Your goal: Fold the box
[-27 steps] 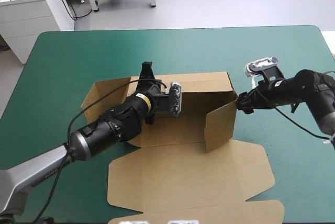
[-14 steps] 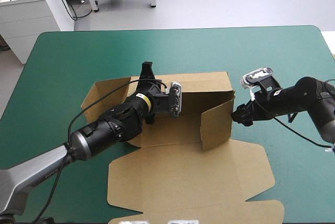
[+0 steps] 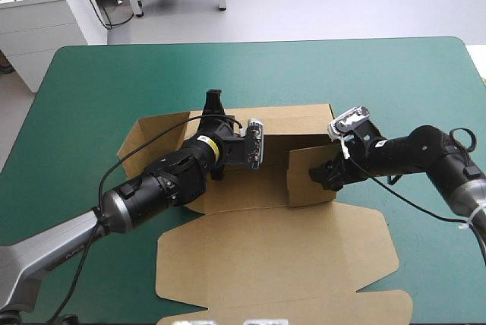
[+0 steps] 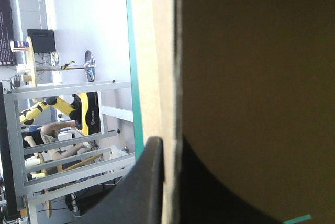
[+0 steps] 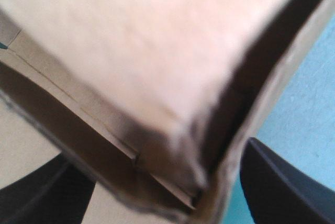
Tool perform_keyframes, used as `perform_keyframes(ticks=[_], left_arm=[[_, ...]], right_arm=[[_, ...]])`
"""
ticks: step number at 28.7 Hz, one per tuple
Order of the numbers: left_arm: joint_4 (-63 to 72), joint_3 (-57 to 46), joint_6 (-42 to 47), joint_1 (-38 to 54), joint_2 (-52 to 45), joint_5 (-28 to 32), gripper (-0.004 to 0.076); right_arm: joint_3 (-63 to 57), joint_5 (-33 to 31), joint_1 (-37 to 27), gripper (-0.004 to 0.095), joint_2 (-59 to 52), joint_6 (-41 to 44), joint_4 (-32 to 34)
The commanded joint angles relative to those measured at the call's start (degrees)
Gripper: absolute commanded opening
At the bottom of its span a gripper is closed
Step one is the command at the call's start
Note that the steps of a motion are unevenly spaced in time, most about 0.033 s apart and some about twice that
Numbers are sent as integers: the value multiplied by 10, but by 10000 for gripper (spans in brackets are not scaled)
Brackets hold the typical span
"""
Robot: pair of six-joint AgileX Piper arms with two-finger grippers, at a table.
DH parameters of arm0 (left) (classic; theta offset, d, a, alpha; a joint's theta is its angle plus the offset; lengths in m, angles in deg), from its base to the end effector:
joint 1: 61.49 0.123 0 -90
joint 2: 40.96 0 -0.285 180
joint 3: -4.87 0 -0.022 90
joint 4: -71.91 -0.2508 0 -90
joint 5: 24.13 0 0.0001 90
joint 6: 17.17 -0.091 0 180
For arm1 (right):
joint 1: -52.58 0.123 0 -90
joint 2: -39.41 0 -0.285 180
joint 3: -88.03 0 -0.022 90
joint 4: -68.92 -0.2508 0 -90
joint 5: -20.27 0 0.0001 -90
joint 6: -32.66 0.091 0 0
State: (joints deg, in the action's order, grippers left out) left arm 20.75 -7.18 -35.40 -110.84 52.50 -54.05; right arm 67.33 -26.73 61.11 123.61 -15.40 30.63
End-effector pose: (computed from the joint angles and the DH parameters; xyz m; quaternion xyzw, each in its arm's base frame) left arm 0.2439 -0.2296 0.3131 0.6841 0.5465 0.2369 0.4210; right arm 0.2566 0.0802 0.2968 -0.2946 0.8822 0.1925 0.3129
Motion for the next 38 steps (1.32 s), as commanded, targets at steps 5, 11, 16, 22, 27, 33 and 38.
perform_keyframes(ticks=[5, 11, 16, 22, 27, 33, 38], left_arm=[[55, -3, 2, -9, -3, 19, -8], [55, -3, 2, -9, -3, 20, -8], [55, -3, 2, -9, -3, 20, -8], [55, -3, 2, -9, -3, 36, -8], [56, 7, 5, -9, -3, 55, 8], [62, 53, 42, -9, -4, 52, 278], [58, 66, 61, -9, -4, 56, 515]], right_arm=[[12, 105, 60, 558, -13, 0, 24], [12, 91, 65, 134, -13, -4, 29], [12, 63, 65, -19, -13, -11, 23], [12, 61, 65, -14, -13, -11, 20], [12, 123, 65, -11, -13, 12, 24], [12, 232, 65, -11, -13, 93, 52], [12, 280, 64, -12, -13, 153, 127]])
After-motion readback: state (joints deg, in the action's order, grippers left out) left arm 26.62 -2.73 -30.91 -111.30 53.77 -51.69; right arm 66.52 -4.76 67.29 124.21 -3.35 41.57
